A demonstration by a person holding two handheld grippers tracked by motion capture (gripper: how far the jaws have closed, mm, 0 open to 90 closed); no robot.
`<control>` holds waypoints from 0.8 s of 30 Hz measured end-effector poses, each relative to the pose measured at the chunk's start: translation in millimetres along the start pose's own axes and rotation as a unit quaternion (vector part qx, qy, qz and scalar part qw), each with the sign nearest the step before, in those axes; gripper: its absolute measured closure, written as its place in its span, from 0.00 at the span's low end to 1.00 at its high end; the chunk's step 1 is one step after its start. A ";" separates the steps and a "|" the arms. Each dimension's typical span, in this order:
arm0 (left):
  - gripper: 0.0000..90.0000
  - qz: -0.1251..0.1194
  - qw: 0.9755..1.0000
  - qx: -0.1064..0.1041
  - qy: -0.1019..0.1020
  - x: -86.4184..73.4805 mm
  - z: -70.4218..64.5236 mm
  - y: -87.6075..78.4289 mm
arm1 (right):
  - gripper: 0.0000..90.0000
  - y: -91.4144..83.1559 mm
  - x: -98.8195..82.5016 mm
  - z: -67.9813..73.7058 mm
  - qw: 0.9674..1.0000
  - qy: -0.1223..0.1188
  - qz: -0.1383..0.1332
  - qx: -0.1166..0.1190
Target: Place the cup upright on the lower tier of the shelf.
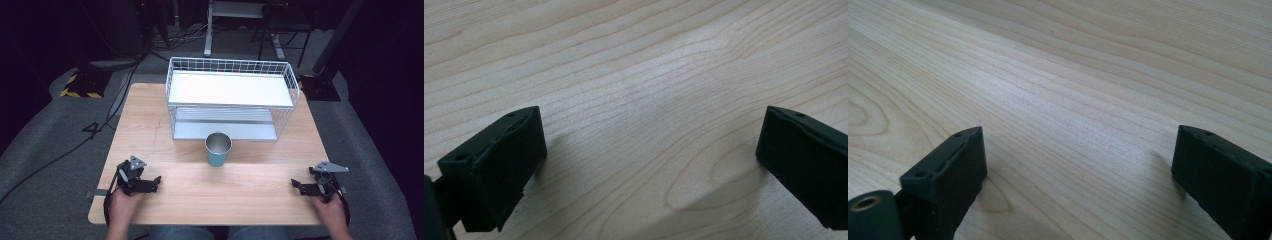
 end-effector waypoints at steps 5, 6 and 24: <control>0.07 0.004 1.000 0.012 0.008 3.5 -0.9 -4.0 | 0.08 0.0 0.0 0.0 1.000 0.000 0.000 0.000; 0.07 -0.001 1.000 0.016 0.011 5.1 -1.6 -5.7 | 0.08 0.1 0.1 0.0 1.000 0.000 0.000 0.000; 0.00 -0.109 0.992 -0.055 0.021 43.2 -39.0 -22.0 | 0.08 0.2 0.1 0.0 1.000 0.000 0.000 0.000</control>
Point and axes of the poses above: each handheld gripper's, and its own axes: y roughly forward along the jaws, x roughly out of its top, z roughly to its left, the point moved 3 cm from there along y, roughly forward along the jaws, and after that the axes turned 5 degrees about -z, right-handed, at the moved point
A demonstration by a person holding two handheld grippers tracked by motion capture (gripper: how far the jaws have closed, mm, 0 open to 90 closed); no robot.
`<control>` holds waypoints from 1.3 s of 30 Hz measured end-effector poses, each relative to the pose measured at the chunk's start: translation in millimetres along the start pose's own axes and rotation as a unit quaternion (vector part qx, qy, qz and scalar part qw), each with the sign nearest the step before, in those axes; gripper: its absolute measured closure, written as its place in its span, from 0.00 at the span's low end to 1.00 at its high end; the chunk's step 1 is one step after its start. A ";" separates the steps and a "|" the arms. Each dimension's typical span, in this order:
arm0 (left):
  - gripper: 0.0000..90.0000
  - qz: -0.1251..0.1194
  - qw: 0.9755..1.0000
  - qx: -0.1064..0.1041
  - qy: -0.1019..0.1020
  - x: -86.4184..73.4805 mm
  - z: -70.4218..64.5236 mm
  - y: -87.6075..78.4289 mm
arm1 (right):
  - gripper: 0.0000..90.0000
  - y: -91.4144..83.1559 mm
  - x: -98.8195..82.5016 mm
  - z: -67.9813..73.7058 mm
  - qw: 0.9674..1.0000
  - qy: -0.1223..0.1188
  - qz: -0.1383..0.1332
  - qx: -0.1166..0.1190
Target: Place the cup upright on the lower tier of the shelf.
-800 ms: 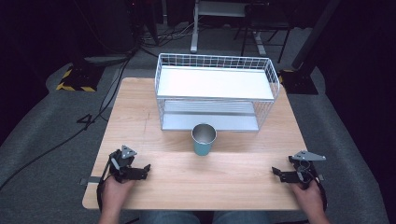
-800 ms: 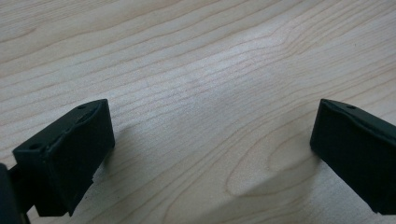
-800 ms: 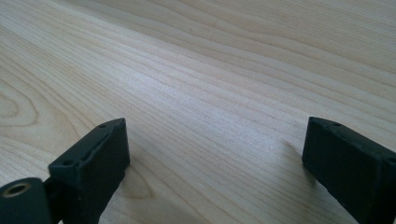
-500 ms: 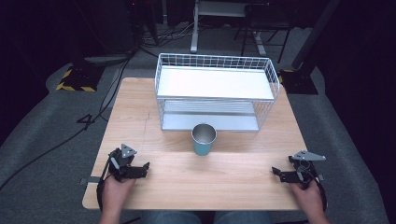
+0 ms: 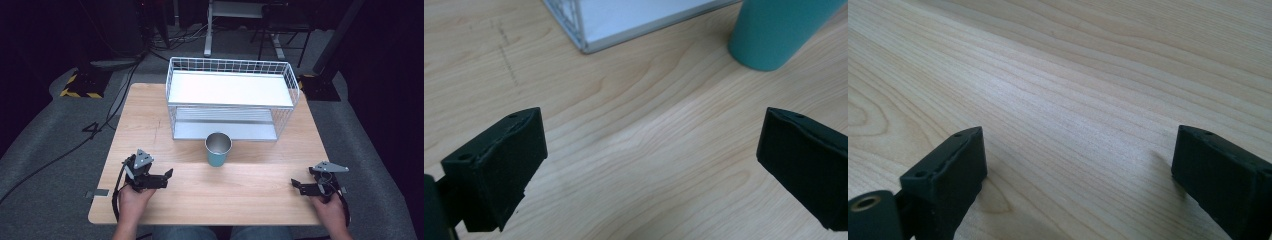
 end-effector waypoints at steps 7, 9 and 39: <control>0.00 -0.026 0.999 -0.027 0.007 9.1 -16.7 9.3 | 0.08 0.0 0.0 0.0 1.000 0.000 0.000 0.000; 0.00 -0.029 0.999 -0.033 0.012 11.7 -20.5 12.5 | 0.08 0.0 0.0 0.0 1.000 0.000 0.000 0.000; 0.00 -0.028 0.996 -0.072 0.037 29.3 -72.7 73.7 | 0.08 0.0 0.0 0.0 1.000 0.000 0.000 0.000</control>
Point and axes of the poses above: each handheld gripper's, and its own axes: y roughly forward along the jaws, x roughly out of its top, z roughly to its left, the point moved 3 cm from there along y, roughly forward along the jaws, and after that the axes turned 5 degrees about -z, right-handed, at the moved point
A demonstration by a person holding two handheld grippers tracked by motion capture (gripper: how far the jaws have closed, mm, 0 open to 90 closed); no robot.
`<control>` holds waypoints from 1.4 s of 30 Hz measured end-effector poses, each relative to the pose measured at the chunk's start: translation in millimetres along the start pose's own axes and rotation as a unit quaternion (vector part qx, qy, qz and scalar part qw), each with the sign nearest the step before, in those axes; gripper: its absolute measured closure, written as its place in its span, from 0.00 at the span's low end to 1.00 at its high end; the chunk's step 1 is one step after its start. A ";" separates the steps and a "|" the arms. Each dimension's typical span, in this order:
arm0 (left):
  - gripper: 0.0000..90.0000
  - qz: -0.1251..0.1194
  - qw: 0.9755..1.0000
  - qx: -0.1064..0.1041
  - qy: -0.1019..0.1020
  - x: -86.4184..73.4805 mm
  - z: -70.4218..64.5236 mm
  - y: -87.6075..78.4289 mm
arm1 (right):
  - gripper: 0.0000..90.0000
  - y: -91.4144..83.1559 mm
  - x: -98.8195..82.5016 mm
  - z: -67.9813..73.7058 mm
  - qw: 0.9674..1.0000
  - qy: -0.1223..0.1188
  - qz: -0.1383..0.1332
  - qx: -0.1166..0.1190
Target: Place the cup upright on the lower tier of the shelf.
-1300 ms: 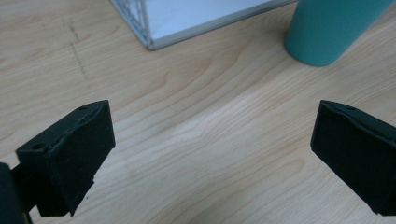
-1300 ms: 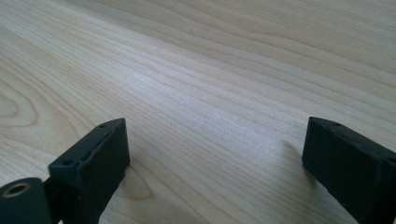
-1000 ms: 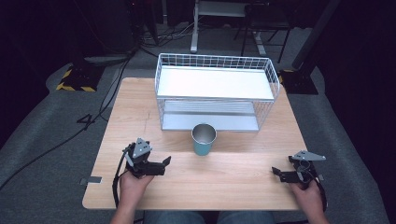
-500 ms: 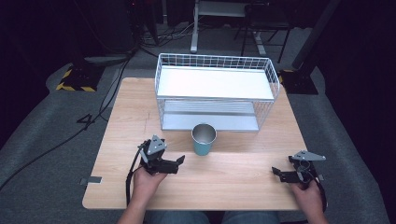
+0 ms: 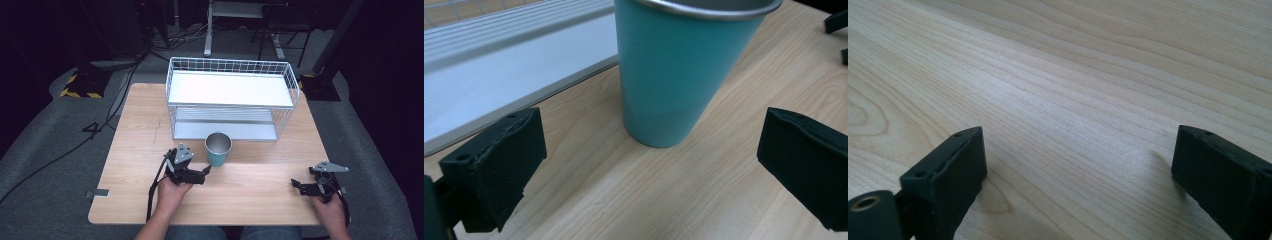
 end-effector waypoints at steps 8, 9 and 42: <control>0.01 -0.009 1.000 0.005 -0.012 -1.2 -3.3 14.2 | 0.08 0.0 0.0 0.0 1.000 0.000 0.000 0.000; 0.01 -0.009 1.000 0.005 -0.019 -2.0 -2.2 16.6 | 0.08 0.0 0.0 0.0 1.000 0.000 0.000 0.000; 0.16 0.004 0.999 0.002 -0.045 1.6 -15.7 62.6 | 0.08 0.5 0.5 0.1 1.000 0.001 0.000 0.000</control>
Point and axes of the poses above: each handheld gripper's, and its own axes: y roughly forward along the jaws, x roughly out of its top, z roughly to its left, the point moved 3 cm from there along y, roughly forward along the jaws, and after that the axes turned 5 degrees about -z, right-handed, at the moved point
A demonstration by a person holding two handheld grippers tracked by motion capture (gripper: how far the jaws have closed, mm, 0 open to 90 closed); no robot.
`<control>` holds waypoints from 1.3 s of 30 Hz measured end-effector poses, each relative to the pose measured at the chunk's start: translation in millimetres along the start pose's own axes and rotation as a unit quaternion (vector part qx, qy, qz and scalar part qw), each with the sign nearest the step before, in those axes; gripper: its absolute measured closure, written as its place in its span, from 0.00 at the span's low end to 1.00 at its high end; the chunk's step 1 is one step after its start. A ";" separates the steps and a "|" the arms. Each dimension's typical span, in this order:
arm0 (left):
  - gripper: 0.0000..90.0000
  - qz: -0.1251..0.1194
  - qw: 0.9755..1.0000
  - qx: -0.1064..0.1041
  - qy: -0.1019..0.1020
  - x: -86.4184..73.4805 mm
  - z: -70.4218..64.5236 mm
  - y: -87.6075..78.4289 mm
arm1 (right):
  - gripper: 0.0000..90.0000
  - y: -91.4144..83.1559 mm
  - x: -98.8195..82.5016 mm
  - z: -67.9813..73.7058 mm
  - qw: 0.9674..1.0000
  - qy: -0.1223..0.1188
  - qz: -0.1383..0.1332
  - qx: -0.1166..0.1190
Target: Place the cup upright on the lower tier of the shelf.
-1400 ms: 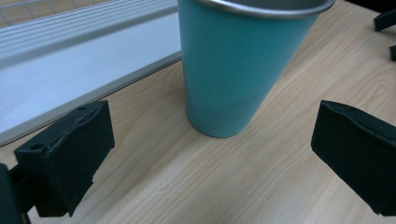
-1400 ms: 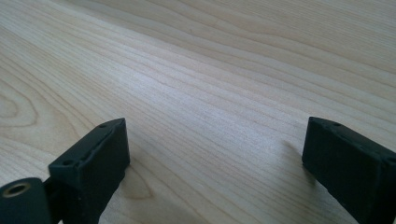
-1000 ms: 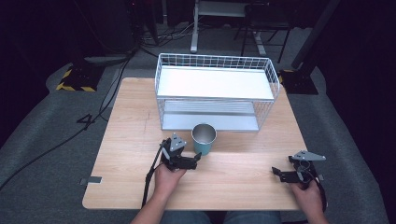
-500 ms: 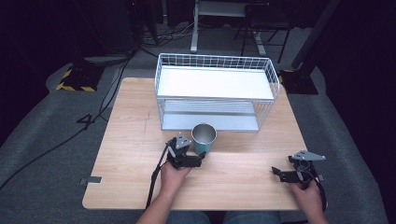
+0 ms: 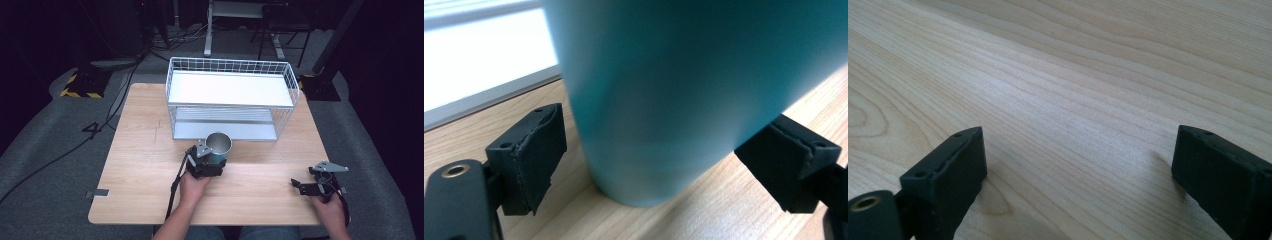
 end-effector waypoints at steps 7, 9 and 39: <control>0.19 0.007 1.000 0.019 0.011 2.1 -4.3 5.8 | 0.08 0.0 0.0 0.0 1.000 0.000 0.000 0.000; 0.24 0.007 1.000 0.022 0.011 2.1 -4.9 6.0 | 0.08 0.0 0.0 0.0 1.000 0.000 0.000 0.000; 0.26 -0.010 1.000 0.013 0.023 33.4 -2.4 -8.5 | 0.08 0.0 0.0 0.0 1.000 -0.001 0.000 0.000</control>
Point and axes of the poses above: each handheld gripper's, and its own axes: y roughly forward along the jaws, x roughly out of its top, z roughly to its left, the point moved 3 cm from there along y, roughly forward along the jaws, and after that the axes turned 5 degrees about -z, right-handed, at the moved point
